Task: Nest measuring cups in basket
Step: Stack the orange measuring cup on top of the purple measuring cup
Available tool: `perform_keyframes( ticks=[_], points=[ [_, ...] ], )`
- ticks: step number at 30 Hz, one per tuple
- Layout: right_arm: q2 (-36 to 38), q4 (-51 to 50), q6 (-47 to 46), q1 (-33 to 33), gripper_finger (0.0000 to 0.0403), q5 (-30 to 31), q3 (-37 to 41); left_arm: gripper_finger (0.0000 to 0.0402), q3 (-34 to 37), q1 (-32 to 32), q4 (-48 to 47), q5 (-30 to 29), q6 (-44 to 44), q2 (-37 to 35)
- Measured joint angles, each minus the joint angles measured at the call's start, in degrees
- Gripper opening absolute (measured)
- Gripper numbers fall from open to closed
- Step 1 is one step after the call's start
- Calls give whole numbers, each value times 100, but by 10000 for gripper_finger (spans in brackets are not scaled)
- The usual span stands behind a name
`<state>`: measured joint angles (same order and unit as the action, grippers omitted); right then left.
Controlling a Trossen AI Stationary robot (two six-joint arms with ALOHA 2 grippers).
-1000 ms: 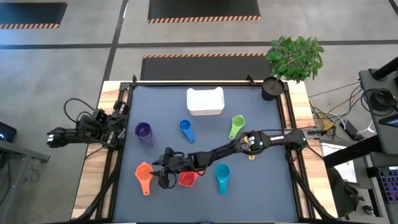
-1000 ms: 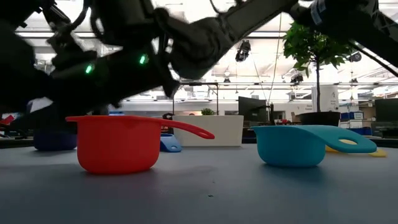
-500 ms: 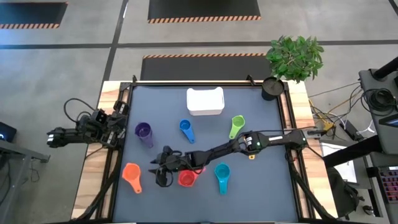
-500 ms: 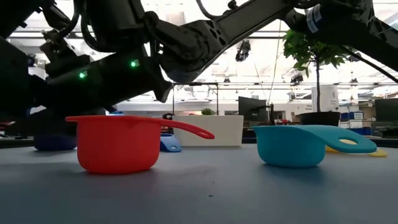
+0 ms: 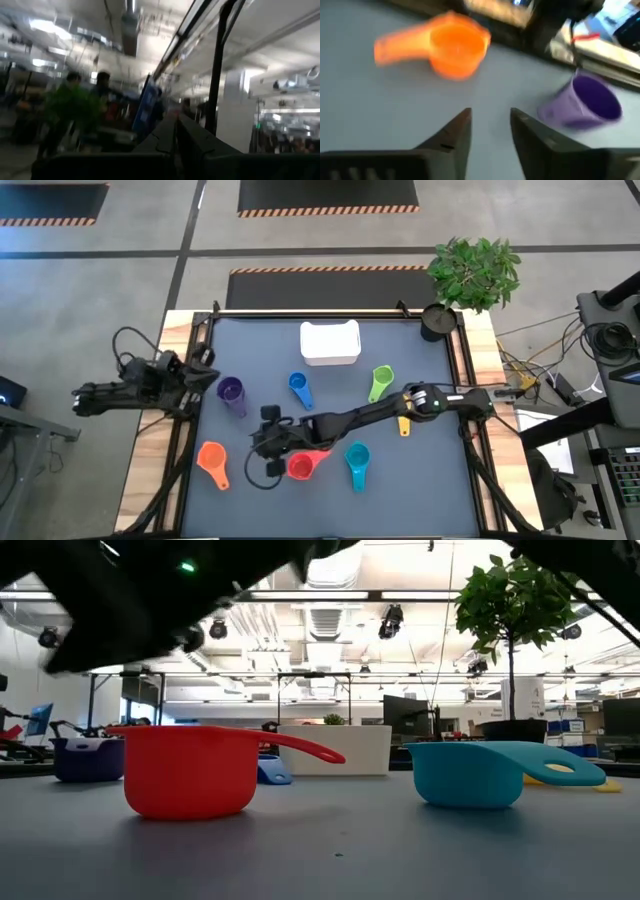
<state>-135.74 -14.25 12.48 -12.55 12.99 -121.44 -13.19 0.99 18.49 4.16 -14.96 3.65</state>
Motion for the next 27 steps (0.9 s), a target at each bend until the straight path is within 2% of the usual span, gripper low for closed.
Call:
perform_keyframes(
  ticks=[4,5,10,15,21,24,27],
  points=[
    [591,-894,277,16,26,-103,475,0,-263,-175,-477,133,-180,295],
    [812,-958,312,12,18,-98,675,0,-265,-241,-488,94,-260,406],
    [2100,-540,202,-60,10,-92,2235,0,-431,-600,-507,-536,-493,1166],
    [3294,847,177,-97,9,-99,3920,0,-1108,-953,-1123,-928,-745,2227],
    [4092,2505,253,-102,9,-103,5529,0,-2381,-1424,-3003,-1121,-1487,3467],
    [4408,3009,365,-108,9,-119,6040,0,-2962,-1776,-4237,-1121,-2414,4079],
    [4687,3285,472,-108,9,-115,6388,0,-3517,-2205,-5641,-1082,-3736,4751]
  ],
)
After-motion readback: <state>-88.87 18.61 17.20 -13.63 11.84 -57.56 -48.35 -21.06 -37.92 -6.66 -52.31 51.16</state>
